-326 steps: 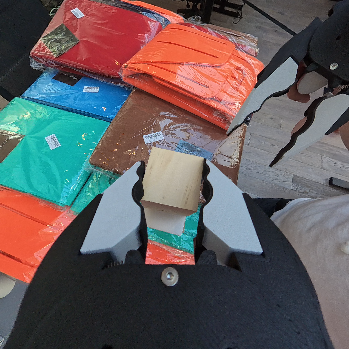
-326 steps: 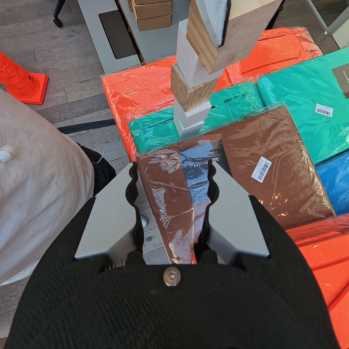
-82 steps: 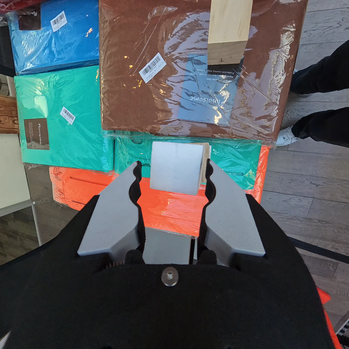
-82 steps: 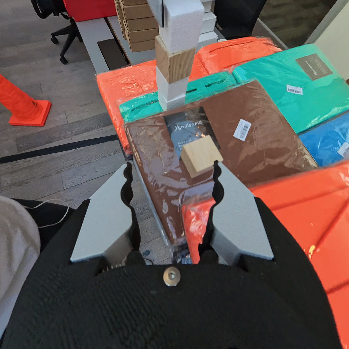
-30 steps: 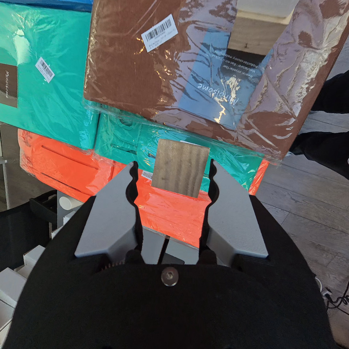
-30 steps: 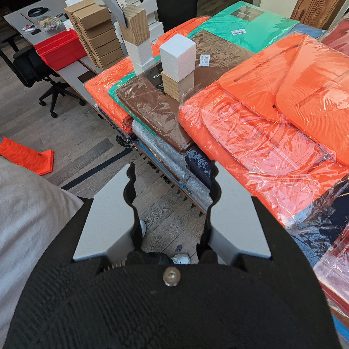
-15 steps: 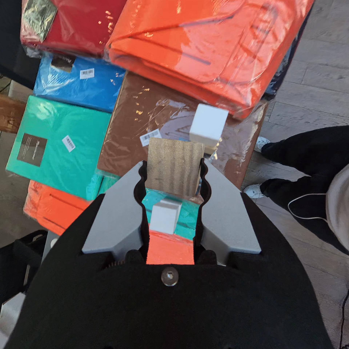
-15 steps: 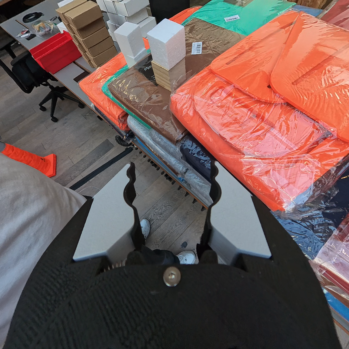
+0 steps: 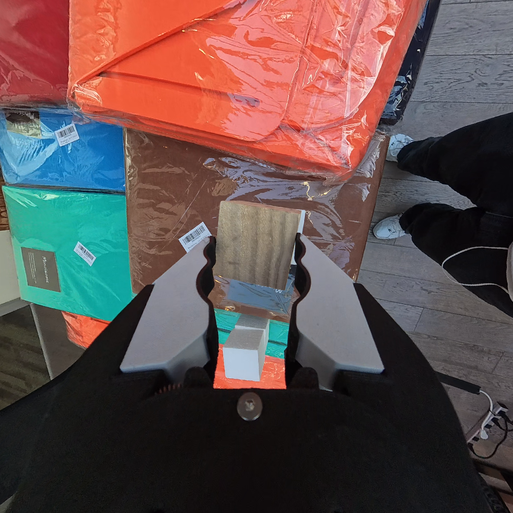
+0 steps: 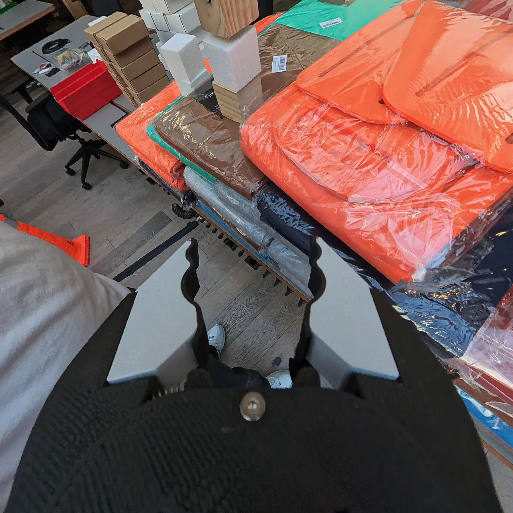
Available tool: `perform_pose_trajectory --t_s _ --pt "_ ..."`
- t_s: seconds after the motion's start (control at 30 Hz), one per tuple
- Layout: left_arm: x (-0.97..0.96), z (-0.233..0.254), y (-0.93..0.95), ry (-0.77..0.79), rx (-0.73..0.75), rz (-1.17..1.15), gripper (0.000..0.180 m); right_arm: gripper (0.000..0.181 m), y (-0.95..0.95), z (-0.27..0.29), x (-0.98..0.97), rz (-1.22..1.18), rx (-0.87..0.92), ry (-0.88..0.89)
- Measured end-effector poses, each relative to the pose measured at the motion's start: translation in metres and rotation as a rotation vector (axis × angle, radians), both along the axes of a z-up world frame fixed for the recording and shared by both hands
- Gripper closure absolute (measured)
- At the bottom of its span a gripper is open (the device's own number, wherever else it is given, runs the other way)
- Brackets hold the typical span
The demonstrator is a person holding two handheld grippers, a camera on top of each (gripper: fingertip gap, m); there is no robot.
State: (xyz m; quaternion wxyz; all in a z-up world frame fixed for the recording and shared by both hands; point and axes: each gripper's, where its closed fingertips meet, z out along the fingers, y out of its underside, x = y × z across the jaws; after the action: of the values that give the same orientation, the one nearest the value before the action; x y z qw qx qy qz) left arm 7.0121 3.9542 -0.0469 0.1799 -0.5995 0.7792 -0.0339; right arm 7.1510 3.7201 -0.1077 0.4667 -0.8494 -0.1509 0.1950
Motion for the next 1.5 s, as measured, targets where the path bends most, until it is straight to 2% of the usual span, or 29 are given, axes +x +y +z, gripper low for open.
perform_pose_trajectory --t_s 0.2,0.3,0.37,0.5,0.53,0.6,0.7,0.8,0.9,0.93,1.0,1.13,1.2,1.3,1.5 --pt "0.004 0.001 -0.003 -0.032 -0.018 -0.002 0.124 0.102 -0.003 -0.004 0.010 -0.014 -0.010 0.018" --pt "0.006 0.009 -0.004 -0.083 -0.023 0.012 0.111 0.102 0.000 -0.003 0.011 -0.008 -0.015 0.013" --pt "0.000 0.020 0.000 -0.146 -0.011 0.042 0.103 0.101 0.002 0.000 0.011 -0.001 -0.017 -0.001" --pt "-0.056 0.044 0.027 -0.359 -0.008 0.140 0.102 0.102 0.005 0.008 0.008 0.007 -0.007 -0.028" --pt "-0.080 0.036 0.040 -0.369 0.011 0.170 0.100 0.102 0.005 0.008 0.007 0.009 -0.009 -0.027" --pt "-0.127 0.000 0.064 -0.278 0.007 0.240 0.091 0.102 0.007 0.008 0.004 0.019 -0.023 -0.028" --pt "-0.164 -0.049 0.078 -0.180 -0.059 0.311 0.091 0.102 0.013 0.006 -0.003 0.039 -0.044 -0.054" --pt "-0.175 -0.075 0.087 -0.139 -0.040 0.319 0.098 0.102 0.021 0.007 -0.013 0.058 -0.036 -0.072" --pt "-0.179 -0.088 0.090 -0.134 -0.052 0.305 0.126 0.102 0.023 0.005 -0.020 0.071 -0.047 -0.075" --pt "-0.179 -0.087 0.090 -0.144 -0.056 0.303 0.127 0.102 0.022 0.003 -0.021 0.074 -0.053 -0.077" --pt "-0.175 -0.067 0.092 -0.210 -0.046 0.313 0.127 0.102 0.020 -0.001 -0.022 0.074 -0.065 -0.071" --pt "-0.126 0.034 0.071 -0.439 -0.058 0.308 0.127 0.102 0.013 -0.016 -0.018 0.053 -0.093 -0.039" --pt "-0.083 0.076 0.039 -0.487 -0.109 0.258 0.127 0.102 0.014 -0.023 -0.016 0.047 -0.108 -0.021" --pt "-0.033 0.095 0.009 -0.415 -0.080 0.155 0.127 0.102 0.019 -0.023 -0.016 0.053 -0.095 -0.007" --pt "0.006 0.070 -0.003 -0.201 -0.024 0.064 0.127 0.102 0.015 -0.021 -0.008 0.050 -0.073 -0.004"
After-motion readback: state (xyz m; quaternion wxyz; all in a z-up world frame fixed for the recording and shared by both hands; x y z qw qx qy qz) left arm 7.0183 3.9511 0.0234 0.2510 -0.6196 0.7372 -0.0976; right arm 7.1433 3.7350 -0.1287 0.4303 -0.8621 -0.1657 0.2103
